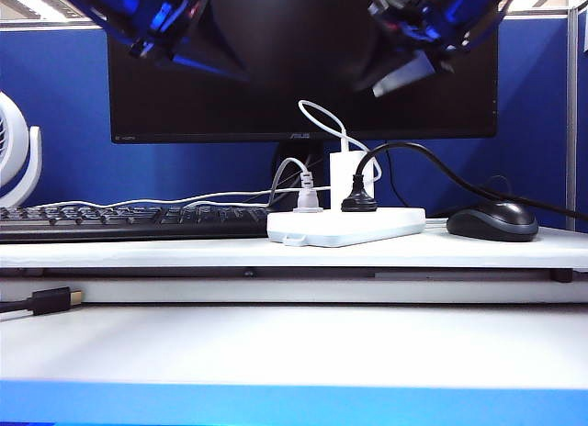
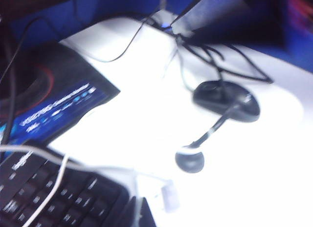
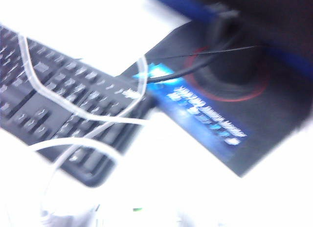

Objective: Unplug the white charger from the socket, then place it next to the socket.

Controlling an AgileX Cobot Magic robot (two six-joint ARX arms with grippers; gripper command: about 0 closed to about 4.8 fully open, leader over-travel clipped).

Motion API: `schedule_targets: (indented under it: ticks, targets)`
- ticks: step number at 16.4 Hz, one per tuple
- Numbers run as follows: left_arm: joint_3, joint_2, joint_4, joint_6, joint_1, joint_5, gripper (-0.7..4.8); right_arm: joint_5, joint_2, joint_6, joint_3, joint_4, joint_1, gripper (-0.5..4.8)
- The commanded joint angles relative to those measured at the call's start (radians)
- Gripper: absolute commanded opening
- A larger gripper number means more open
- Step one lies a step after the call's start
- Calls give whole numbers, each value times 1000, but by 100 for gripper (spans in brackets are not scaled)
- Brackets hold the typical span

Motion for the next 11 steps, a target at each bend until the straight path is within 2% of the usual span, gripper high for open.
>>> schedule_targets:
  ticks: [1, 11]
  targets:
    - [5, 15, -22, 31, -1, 2, -5, -8, 31, -46, 6, 18, 32, 287]
    - [5, 28, -29, 30, -2, 3, -5, 6, 140, -68, 6, 9, 40, 287]
